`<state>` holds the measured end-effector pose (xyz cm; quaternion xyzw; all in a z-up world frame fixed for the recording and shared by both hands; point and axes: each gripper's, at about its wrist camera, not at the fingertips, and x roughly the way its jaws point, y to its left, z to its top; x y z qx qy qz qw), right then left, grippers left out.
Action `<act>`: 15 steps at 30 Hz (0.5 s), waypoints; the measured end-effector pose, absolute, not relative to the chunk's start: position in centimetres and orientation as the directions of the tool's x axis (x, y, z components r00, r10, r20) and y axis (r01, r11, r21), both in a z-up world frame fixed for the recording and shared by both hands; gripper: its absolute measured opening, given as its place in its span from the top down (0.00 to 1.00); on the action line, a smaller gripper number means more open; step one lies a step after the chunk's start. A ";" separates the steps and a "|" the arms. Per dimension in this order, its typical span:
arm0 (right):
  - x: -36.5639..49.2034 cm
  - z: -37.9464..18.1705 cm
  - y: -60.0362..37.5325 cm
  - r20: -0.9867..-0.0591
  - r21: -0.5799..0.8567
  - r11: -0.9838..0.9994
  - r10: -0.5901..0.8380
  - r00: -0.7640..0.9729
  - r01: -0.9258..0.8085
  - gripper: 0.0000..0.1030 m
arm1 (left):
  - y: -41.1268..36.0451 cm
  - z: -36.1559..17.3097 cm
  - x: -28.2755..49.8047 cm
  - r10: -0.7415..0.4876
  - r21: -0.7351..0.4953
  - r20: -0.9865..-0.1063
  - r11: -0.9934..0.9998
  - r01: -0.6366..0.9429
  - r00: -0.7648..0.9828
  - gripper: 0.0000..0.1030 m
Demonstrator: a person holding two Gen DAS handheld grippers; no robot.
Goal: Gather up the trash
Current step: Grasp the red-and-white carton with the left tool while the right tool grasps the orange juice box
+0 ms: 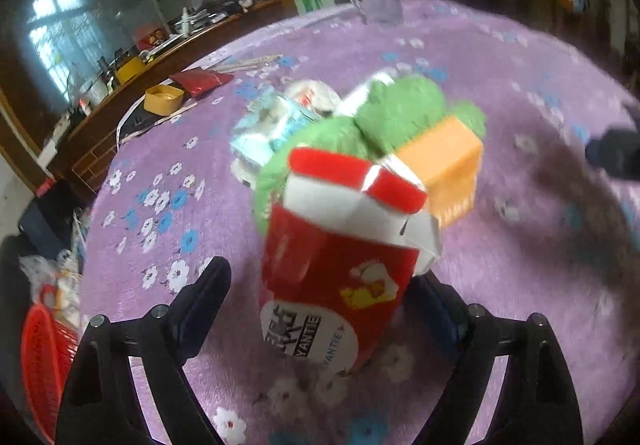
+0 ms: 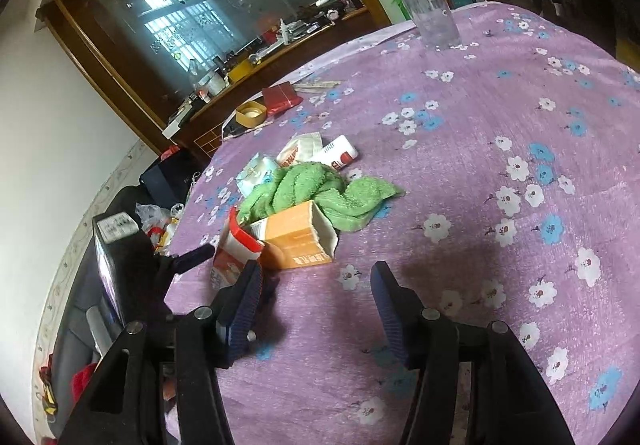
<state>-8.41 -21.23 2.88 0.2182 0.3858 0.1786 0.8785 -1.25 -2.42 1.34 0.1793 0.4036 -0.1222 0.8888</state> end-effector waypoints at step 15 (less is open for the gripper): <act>-1.9 2.0 -18.7 -0.615 0.550 0.817 0.538 0.576 -0.176 0.41 | 4.9 4.2 -3.8 -0.137 -0.038 -0.639 0.989 0.146 0.757 0.48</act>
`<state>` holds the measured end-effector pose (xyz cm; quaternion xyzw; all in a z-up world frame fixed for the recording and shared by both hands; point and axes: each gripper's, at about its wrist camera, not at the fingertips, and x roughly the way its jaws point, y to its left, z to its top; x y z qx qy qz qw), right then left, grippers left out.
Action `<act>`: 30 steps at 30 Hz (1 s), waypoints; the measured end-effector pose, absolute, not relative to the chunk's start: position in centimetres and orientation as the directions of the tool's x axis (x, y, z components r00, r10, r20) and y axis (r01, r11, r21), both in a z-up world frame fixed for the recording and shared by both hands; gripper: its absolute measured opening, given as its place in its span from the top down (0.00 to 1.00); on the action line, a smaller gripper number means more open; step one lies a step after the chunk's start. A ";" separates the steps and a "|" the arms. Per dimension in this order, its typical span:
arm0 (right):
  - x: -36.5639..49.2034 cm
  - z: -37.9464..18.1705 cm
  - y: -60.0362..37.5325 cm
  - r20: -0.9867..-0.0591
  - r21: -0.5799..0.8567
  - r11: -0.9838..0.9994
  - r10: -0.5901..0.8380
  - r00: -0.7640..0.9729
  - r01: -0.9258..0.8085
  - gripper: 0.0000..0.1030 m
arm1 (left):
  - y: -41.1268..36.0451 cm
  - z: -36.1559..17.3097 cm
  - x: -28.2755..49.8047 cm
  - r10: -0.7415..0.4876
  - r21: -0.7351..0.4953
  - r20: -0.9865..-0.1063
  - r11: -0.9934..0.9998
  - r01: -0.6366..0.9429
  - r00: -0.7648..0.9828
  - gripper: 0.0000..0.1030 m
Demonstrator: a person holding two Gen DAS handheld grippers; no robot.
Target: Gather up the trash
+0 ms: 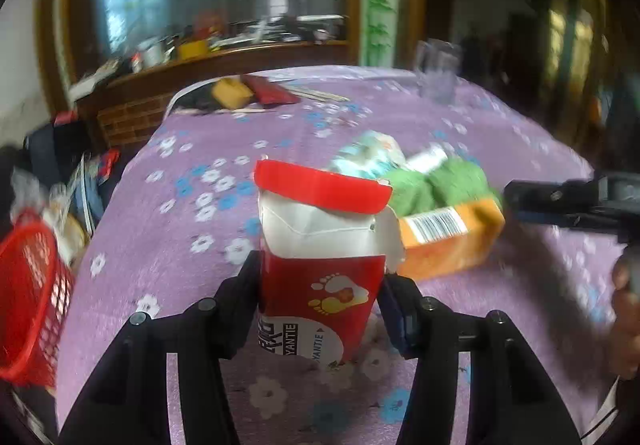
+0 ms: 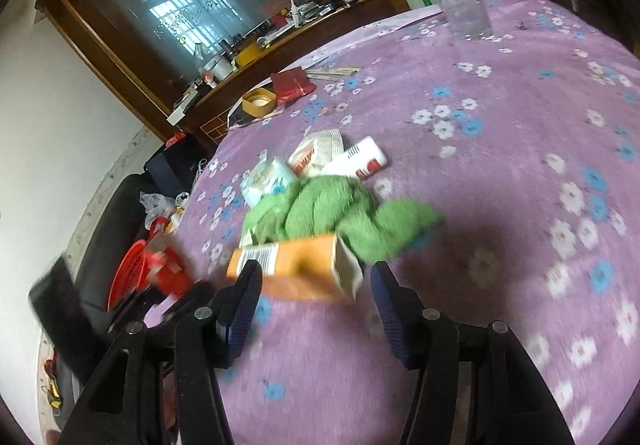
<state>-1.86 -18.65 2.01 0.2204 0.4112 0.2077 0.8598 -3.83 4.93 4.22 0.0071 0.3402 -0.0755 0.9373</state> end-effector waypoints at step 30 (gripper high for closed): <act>-5.4 0.4 -6.9 -0.721 0.150 0.848 0.446 0.530 -0.509 0.76 | 9.3 4.7 -3.6 -0.116 -0.179 -0.570 0.984 0.015 0.813 0.48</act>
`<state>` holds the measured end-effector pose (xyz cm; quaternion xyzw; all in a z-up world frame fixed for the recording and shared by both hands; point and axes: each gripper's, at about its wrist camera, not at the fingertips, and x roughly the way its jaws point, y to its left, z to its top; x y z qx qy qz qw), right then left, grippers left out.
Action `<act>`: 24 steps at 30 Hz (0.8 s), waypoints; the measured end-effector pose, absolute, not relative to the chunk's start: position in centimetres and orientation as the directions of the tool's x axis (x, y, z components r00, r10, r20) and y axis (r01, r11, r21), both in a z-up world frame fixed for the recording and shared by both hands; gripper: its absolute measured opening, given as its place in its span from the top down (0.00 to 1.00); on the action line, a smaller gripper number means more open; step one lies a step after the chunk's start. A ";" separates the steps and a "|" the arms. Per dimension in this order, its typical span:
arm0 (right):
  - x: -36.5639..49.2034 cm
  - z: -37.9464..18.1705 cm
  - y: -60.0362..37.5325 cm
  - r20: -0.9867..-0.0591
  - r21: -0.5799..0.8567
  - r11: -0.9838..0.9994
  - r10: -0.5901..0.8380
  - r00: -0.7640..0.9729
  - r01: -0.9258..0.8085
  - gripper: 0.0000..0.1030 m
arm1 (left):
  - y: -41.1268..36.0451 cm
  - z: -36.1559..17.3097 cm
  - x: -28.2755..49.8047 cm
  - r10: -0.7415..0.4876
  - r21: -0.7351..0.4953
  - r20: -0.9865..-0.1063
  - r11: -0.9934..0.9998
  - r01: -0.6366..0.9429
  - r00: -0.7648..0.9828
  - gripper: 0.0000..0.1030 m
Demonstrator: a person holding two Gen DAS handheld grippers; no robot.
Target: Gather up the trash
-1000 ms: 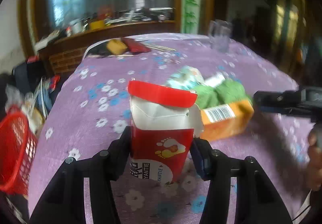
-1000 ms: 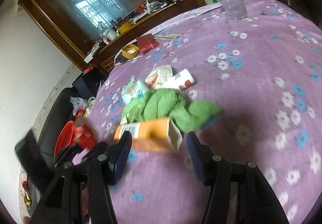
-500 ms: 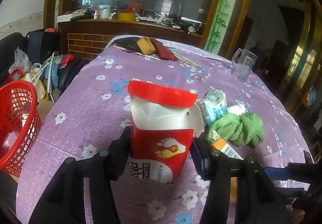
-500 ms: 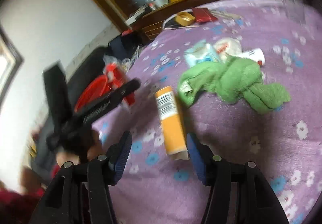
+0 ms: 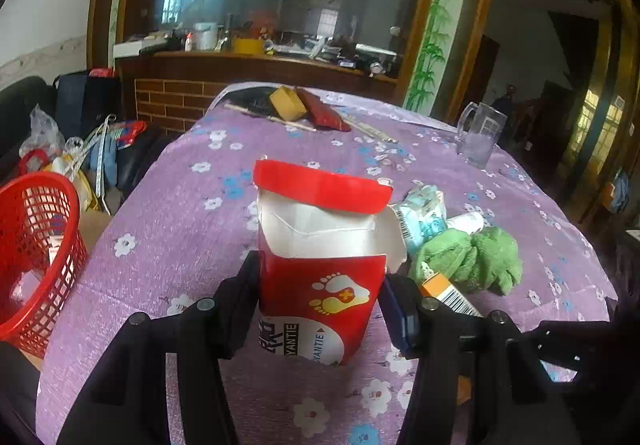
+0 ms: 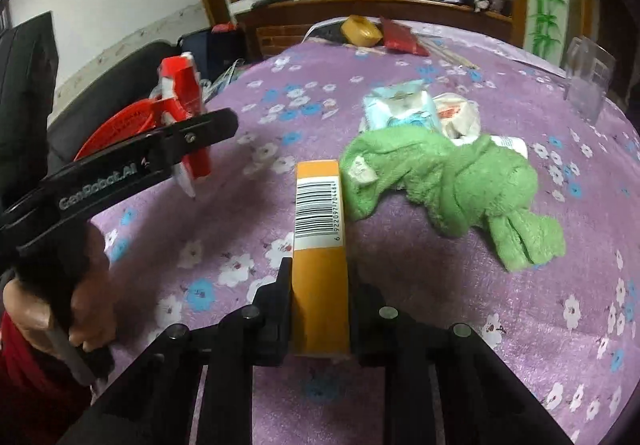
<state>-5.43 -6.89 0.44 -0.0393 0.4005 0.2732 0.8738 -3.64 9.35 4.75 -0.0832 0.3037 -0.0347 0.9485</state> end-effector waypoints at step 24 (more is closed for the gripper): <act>-9.1 4.5 -12.0 -0.451 0.156 0.947 0.323 0.832 -0.282 0.76 | 8.5 5.5 -4.6 -0.087 -0.127 -0.525 0.992 0.022 0.847 0.46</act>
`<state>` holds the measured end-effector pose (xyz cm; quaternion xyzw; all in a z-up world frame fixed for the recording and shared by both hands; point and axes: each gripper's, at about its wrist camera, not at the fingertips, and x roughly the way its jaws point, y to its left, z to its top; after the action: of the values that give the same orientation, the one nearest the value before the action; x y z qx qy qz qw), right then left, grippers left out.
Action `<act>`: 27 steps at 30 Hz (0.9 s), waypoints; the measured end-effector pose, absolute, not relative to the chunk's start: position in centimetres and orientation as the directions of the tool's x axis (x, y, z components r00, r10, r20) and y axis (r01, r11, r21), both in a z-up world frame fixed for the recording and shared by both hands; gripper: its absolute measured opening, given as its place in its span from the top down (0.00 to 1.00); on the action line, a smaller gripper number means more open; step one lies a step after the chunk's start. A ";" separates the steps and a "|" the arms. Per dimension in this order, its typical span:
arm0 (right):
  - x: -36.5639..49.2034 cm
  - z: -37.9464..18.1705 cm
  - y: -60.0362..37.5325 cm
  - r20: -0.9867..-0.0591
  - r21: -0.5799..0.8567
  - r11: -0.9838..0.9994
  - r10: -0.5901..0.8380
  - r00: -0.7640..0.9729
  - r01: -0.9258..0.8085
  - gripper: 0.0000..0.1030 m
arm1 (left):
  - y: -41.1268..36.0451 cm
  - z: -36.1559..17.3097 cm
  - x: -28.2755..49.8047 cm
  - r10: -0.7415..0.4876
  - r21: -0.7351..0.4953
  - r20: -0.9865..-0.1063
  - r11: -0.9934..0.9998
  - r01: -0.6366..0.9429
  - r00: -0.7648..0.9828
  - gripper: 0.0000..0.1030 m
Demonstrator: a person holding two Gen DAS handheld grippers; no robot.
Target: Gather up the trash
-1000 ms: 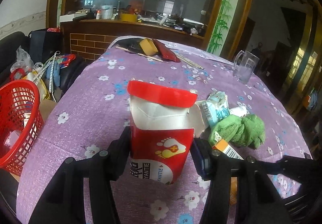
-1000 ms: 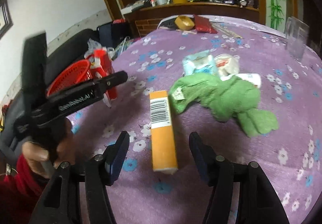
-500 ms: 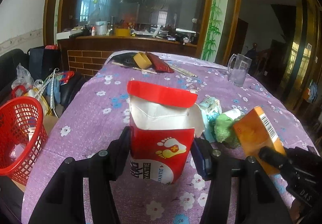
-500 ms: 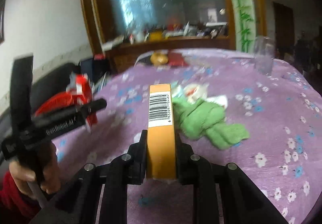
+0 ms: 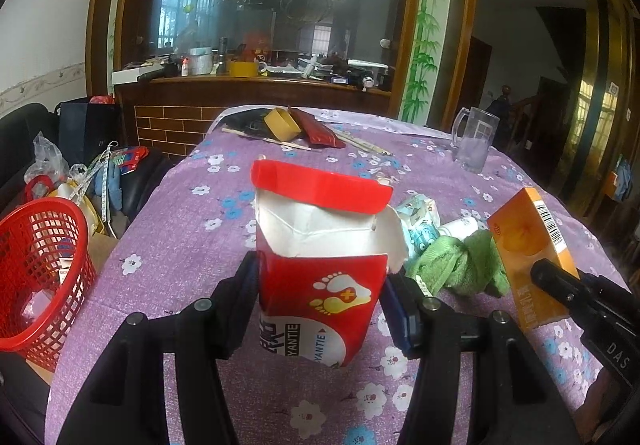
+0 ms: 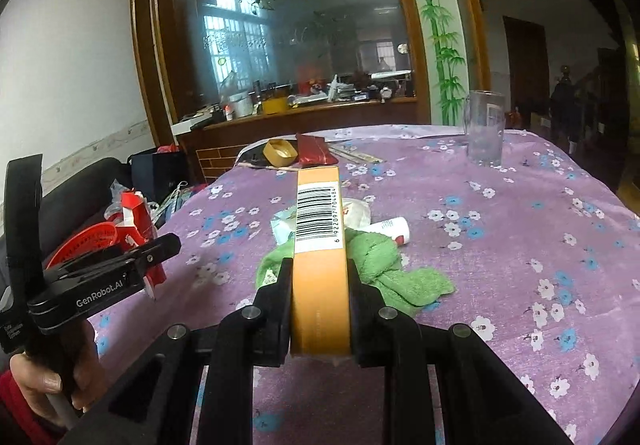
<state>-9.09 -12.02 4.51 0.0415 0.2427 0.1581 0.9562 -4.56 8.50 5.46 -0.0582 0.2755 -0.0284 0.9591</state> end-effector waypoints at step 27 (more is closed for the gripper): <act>-8.2 4.2 -12.9 -0.462 0.207 0.936 0.349 0.816 -0.284 0.76 | 8.6 5.1 -4.4 -0.086 -0.134 -0.534 0.991 0.017 0.841 0.46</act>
<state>-8.24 -12.88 4.15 0.0643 0.2540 0.1663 0.9506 -4.43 8.62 5.15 -0.0619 0.2806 -0.0270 0.9575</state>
